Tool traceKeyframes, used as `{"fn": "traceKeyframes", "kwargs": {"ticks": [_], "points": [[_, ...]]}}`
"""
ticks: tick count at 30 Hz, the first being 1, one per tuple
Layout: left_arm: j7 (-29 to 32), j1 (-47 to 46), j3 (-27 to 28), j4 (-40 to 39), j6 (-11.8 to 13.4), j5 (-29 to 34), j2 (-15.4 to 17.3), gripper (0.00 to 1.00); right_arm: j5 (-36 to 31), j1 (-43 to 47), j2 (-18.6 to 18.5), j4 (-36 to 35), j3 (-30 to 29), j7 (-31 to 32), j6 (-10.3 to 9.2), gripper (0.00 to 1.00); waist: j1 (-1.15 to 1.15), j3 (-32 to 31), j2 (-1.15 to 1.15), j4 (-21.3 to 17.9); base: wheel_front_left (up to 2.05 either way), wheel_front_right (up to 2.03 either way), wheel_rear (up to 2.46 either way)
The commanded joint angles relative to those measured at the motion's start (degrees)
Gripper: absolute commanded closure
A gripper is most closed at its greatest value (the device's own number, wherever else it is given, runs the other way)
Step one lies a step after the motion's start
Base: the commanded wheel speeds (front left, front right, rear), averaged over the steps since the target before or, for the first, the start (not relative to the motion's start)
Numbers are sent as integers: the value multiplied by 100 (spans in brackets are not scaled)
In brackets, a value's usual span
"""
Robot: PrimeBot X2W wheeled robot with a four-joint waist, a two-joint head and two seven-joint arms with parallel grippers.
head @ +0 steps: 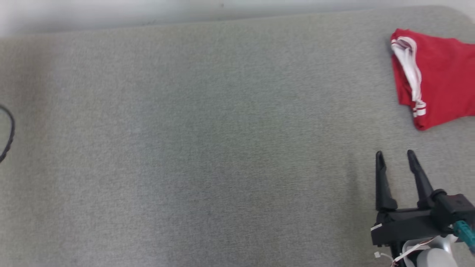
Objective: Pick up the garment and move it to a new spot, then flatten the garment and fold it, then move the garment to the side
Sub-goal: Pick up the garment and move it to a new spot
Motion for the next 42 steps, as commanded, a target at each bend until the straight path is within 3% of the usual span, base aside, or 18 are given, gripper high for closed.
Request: {"fn": "traceKeyframes", "kwargs": {"ticks": [1,13,20,29,38,39,40,42], "points": [[46,-99,-96,-295,-31,60,-95,100,44,15,68,105,54,-81,-15,0,1,-250,0,-257,0,0,0],[744,485,-757,-2625,300,32,-1102,100,124,21,223,629,167,-326,-15,0,1,-611,0,-982,0,0,0],[907,949,-1097,-3245,446,-68,-1653,100,150,-27,237,731,231,-382,-15,0,1,-624,0,-1197,0,0,0],[677,2019,-1328,-3128,585,-205,-1998,100,165,-98,258,898,382,-431,-15,0,1,-586,0,-1473,0,0,0],[297,2658,-1512,-1958,503,-114,-1989,100,196,-261,268,1062,463,-460,-15,0,1,-418,0,-1633,0,0,0],[238,2662,-1527,-1827,497,-118,-1998,53,190,-282,272,1080,464,-462,-15,0,1,-407,0,-1631,0,0,0],[187,2651,-1542,-1700,453,-125,-2017,0,180,-300,274,1088,463,-467,-15,0,1,-399,0,-1628,0,0,0],[76,2562,-1572,-1556,404,-77,-2035,0,180,-320,275,1117,430,-474,-15,0,1,-408,0,-1593,0,0,0]]}}
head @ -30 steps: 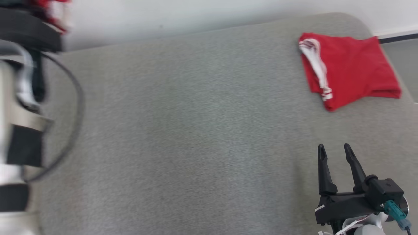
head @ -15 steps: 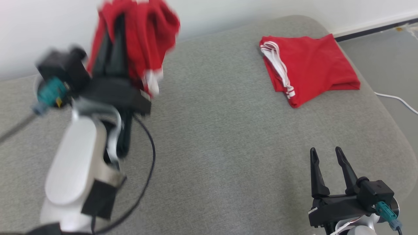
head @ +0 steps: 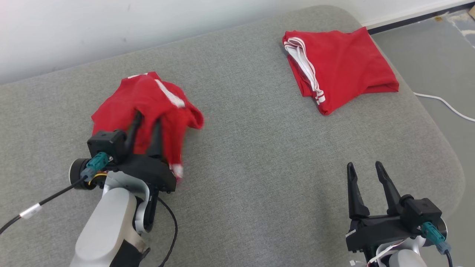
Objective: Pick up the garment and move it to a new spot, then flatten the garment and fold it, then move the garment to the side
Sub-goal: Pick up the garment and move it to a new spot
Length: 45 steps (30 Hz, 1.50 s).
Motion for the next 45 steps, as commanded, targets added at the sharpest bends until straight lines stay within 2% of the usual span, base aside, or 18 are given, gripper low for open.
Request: {"fn": "traceKeyframes", "kwargs": {"ticks": [1,9,13,16,19,24,31,35,38,45], "points": [[-91,-115,14,7,-44,22,-19,0,21,-35,21,20,-24,-35,-15,0,-1,-26,0,54,0,0,0],[-265,-93,257,-579,-14,333,139,0,-34,71,-56,-15,-119,-39,-15,0,-1,-245,0,401,0,0,0],[-259,335,456,-1270,93,670,216,0,-46,138,-88,-28,-133,-43,-15,0,-1,-432,0,624,0,0,0],[-260,720,663,-1506,82,643,237,0,-54,193,-90,-6,-135,-25,-15,0,-1,-585,0,763,0,0,0],[-261,901,631,-1418,8,673,289,0,-51,198,-90,-16,-114,-10,-15,0,-1,-651,0,815,0,0,0],[-170,1127,460,-1098,-141,584,181,0,-50,251,-96,-31,-80,31,-15,0,-1,-742,0,834,0,0,0],[47,1183,149,-599,-316,630,103,0,-19,325,-109,-9,-117,31,-15,0,-1,-786,0,667,0,0,0],[363,1184,-58,-178,-431,584,45,0,-31,346,-110,-10,-136,46,-15,0,-1,-825,0,557,0,0,0],[618,1215,-224,113,-487,560,-22,0,-29,369,-120,8,-154,53,-15,0,-1,-872,0,499,0,0,0],[674,1233,-425,438,-533,538,-80,0,-58,460,-130,-11,-248,83,-15,0,-1,-985,0,520,0,0,0]]}}
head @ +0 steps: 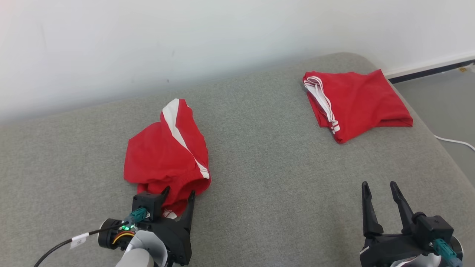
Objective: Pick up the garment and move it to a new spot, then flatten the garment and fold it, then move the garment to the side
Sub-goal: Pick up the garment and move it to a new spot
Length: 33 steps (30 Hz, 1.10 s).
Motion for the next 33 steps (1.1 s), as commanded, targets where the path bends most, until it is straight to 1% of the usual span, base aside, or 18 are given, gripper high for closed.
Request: {"fn": "traceKeyframes", "kwargs": {"ticks": [1,3,8,16,17,19,22,25,27,33], "points": [[-52,51,-47,2,-9,23,1,0,-32,100,-13,-30,-54,33,-15,0,0,-73,0,73,0,0,0],[-103,112,-58,-78,-14,-19,-13,0,-46,136,-4,-42,-79,33,-15,0,0,-121,0,121,0,0,0],[-203,418,-39,-612,105,-48,57,0,-38,240,17,-97,-150,72,-15,0,0,-213,0,290,0,0,0],[-566,881,511,-1957,612,-207,387,0,-31,400,11,-228,-246,110,-15,0,0,-283,0,710,0,0,0],[-566,881,511,-1957,612,-207,387,0,-31,400,11,-228,-246,110,-15,0,0,-283,0,710,0,0,0],[-662,989,666,-2216,741,-171,502,0,-33,392,9,-262,-222,131,-15,0,0,-290,0,794,0,0,0],[-787,1137,865,-2549,908,-144,583,0,-35,367,0,-295,-190,162,-15,0,0,-295,0,887,0,0,0],[-883,1329,1042,-2791,1021,-71,654,0,-44,366,5,-331,-182,191,-15,0,0,-297,0,943,0,0,0],[-926,1434,1207,-2887,1052,-61,707,0,-34,369,-11,-343,-180,198,-15,0,0,-293,0,963,0,0,0],[-937,1871,1658,-3353,1231,165,524,0,-4,395,-44,-368,-179,223,-15,0,0,-315,0,1002,0,0,0]]}}
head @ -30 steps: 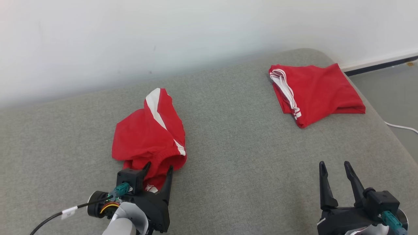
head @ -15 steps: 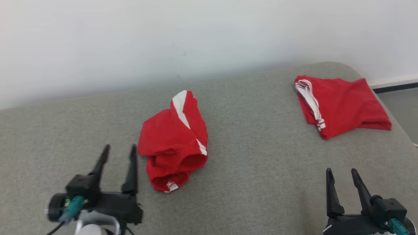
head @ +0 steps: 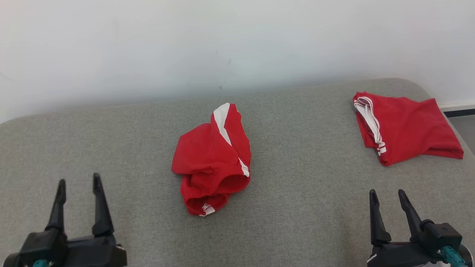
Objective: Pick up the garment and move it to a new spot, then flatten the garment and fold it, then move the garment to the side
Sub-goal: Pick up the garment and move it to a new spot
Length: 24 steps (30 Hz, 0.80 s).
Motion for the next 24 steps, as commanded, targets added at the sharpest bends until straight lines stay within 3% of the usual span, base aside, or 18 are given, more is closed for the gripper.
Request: {"fn": "traceKeyframes", "kwargs": {"ticks": [1,10,16,24], "points": [[-14,142,109,-82,26,68,-50,0,31,25,-21,-22,3,3,-15,0,0,-10,0,8,0,0,0],[-15,666,627,-409,-120,583,-372,0,48,1,28,17,48,-2,-15,0,0,-74,0,83,0,0,0],[-16,871,517,-140,-364,895,-253,0,39,64,60,47,50,-15,-15,0,0,-119,0,174,0,0,0],[-16,983,709,-141,-538,839,-189,0,18,88,77,46,86,22,-15,0,0,-175,0,260,0,0,0]]}}
